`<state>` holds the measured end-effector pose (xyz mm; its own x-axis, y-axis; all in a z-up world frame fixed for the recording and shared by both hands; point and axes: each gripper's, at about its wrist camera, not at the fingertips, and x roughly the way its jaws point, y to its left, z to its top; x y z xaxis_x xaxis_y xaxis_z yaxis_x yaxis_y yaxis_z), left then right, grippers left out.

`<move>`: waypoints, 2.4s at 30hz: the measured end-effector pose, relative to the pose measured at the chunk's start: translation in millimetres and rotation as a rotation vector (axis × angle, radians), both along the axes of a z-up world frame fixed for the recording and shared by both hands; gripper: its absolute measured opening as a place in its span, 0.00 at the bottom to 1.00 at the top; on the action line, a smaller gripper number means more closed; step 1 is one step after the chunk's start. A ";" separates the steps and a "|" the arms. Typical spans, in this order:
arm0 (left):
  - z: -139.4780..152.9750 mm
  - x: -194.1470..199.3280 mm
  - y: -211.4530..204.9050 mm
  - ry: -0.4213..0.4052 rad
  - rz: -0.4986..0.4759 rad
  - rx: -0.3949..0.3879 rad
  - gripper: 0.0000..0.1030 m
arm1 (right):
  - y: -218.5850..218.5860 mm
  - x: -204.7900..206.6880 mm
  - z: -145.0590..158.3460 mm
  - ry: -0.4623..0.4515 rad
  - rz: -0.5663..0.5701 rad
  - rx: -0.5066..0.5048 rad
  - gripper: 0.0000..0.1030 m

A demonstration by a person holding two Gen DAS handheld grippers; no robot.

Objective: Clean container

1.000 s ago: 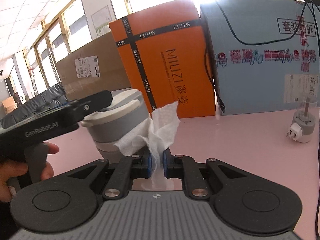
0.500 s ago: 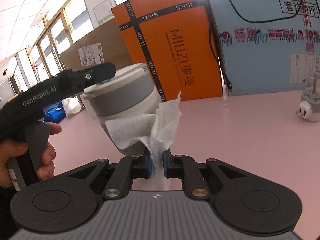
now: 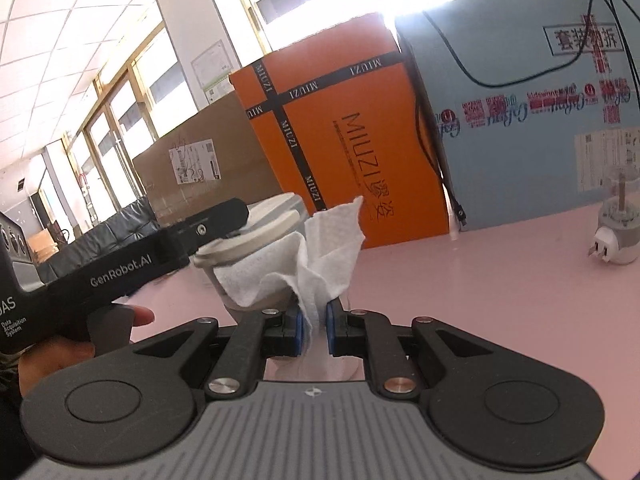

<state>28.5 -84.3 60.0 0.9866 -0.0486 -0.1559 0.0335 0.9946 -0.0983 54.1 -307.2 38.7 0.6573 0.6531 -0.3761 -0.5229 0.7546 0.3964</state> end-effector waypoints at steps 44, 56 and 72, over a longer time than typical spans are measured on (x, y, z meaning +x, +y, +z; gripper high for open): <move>-1.3 -27.4 -33.5 -0.104 0.001 0.014 1.00 | -21.0 31.5 -32.5 0.168 -0.094 0.178 0.11; -24.8 -2.1 -81.8 -0.054 0.111 0.122 1.00 | -64.7 37.9 -64.2 0.303 -0.204 0.593 0.11; -30.3 11.8 -64.8 0.024 0.062 0.106 0.77 | -64.9 36.4 -65.5 0.280 -0.210 0.595 0.11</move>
